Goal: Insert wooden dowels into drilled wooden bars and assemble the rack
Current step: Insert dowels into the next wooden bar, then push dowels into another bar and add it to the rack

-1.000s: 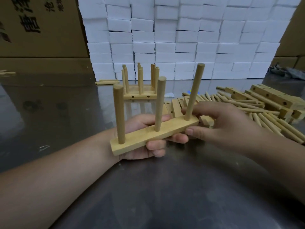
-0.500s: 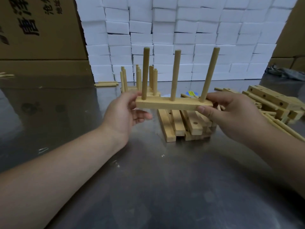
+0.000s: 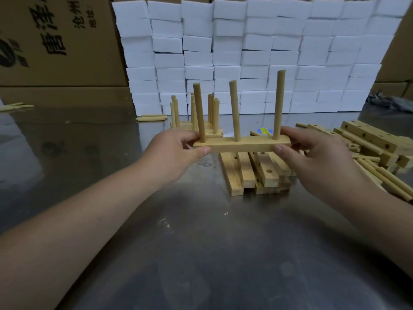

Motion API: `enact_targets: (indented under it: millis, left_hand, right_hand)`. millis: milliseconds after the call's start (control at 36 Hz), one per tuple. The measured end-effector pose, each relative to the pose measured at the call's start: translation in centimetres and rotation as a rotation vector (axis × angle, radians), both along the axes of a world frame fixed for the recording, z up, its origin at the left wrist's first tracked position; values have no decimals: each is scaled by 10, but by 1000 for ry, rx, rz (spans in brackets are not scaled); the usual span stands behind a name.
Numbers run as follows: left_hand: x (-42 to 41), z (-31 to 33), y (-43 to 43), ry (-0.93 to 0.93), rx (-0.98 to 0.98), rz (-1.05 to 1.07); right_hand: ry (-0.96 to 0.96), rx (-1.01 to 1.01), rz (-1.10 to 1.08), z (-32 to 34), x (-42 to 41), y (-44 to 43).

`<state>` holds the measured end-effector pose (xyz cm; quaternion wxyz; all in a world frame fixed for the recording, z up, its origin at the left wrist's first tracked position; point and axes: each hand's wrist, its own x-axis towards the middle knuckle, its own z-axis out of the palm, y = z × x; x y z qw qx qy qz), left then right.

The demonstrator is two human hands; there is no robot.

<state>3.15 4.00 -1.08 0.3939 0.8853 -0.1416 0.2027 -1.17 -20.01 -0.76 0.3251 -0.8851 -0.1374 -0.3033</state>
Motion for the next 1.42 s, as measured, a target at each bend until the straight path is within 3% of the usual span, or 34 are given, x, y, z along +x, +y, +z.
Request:
enact_targets:
  millis: [222,472,944,1417]
  left_hand:
    - [17,19,24,-6,96,97]
    - [71,10,66,191,153,315]
    - [111,-11,34,331,405,346]
    - [112,-8,34,376,423,489]
  right_hand:
    - [-12,110,-14,-2,2,-1]
    - [-3,155,-25,-5,7,-6]
    - [57,123,-36,-5,7,-8]
    - [133,47,-108,-5,15,-11]
